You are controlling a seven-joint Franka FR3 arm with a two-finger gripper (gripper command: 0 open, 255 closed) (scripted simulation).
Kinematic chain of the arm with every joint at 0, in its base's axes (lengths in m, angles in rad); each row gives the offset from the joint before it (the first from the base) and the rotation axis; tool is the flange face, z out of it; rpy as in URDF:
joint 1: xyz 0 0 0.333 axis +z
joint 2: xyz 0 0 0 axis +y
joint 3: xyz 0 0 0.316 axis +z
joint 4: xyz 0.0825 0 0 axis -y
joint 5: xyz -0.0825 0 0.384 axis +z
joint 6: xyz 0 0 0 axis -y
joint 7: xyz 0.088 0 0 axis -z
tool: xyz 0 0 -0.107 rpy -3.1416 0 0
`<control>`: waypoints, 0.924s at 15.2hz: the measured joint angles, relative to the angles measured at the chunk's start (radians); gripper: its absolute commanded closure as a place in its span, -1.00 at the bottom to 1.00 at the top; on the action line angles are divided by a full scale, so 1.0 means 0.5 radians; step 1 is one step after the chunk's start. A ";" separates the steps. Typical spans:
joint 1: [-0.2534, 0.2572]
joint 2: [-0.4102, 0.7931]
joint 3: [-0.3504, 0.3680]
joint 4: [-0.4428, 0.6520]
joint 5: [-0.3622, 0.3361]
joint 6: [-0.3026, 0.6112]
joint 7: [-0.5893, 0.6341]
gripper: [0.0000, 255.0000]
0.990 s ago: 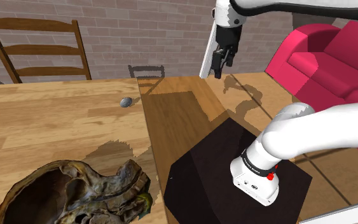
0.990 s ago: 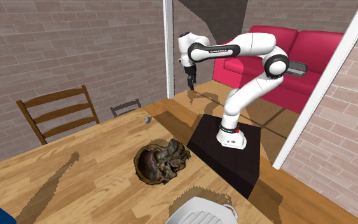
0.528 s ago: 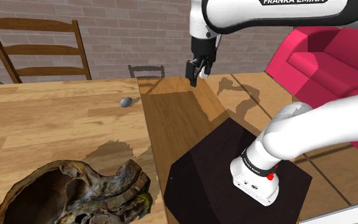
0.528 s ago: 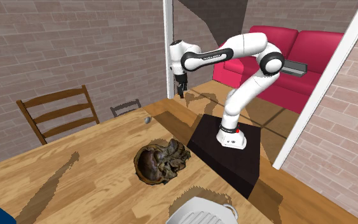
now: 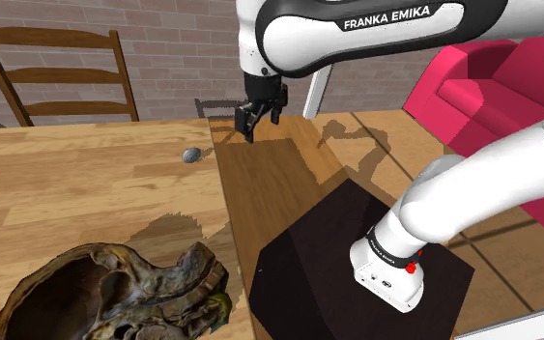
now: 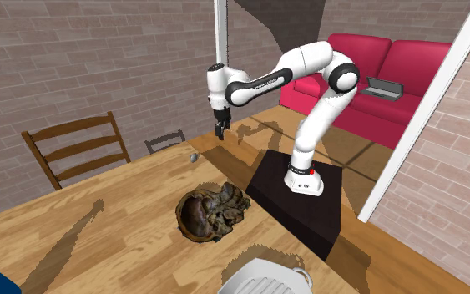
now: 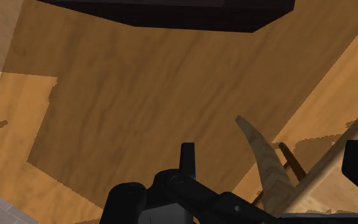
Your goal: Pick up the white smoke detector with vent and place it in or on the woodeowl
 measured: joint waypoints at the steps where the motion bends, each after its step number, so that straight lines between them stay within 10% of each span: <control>1: 0.003 0.056 0.041 0.019 -0.007 0.052 0.059 -1.00; 14: 0.048 0.933 0.373 0.629 -0.502 0.406 0.809 -1.00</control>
